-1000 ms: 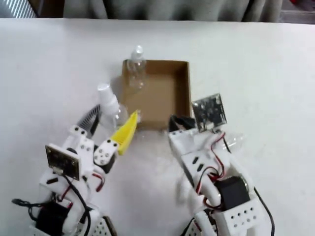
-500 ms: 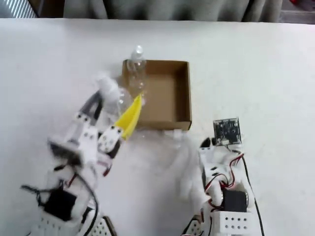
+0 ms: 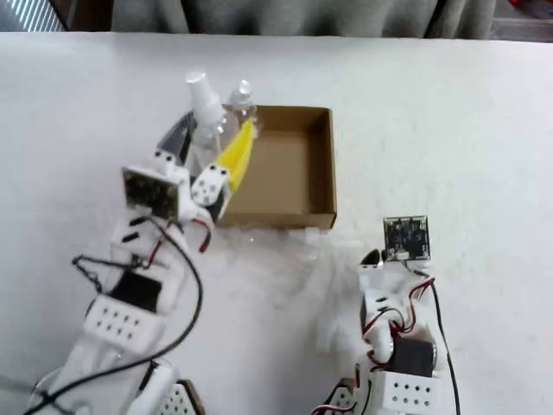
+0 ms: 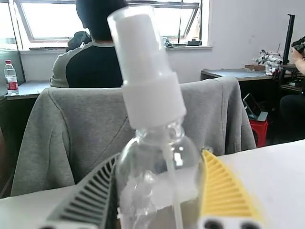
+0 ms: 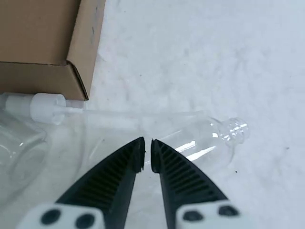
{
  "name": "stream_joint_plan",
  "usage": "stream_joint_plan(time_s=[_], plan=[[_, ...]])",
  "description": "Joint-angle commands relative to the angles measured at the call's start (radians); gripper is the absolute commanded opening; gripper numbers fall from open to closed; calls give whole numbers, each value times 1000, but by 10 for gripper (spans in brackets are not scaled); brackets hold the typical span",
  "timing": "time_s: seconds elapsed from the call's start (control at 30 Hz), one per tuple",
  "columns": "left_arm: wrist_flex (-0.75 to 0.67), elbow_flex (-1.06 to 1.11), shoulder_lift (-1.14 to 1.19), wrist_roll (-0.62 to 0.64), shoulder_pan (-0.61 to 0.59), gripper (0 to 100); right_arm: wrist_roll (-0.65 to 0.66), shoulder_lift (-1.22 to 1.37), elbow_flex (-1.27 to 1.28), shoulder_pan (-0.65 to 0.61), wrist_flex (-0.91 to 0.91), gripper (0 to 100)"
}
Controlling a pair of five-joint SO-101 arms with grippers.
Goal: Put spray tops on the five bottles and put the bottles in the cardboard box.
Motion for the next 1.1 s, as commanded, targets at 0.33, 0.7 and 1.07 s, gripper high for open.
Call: stream_joint_plan(time_s=[0.33, 0.7, 1.07], plan=[[-483, -103, 542, -9, -53, 21, 11, -5, 9, 15, 8, 17], [-813, -147, 877, -8, -54, 20, 12, -8, 9, 15, 27, 17], [-942, -250, 1133, -6, -56, 20, 12, -8, 9, 15, 27, 17]])
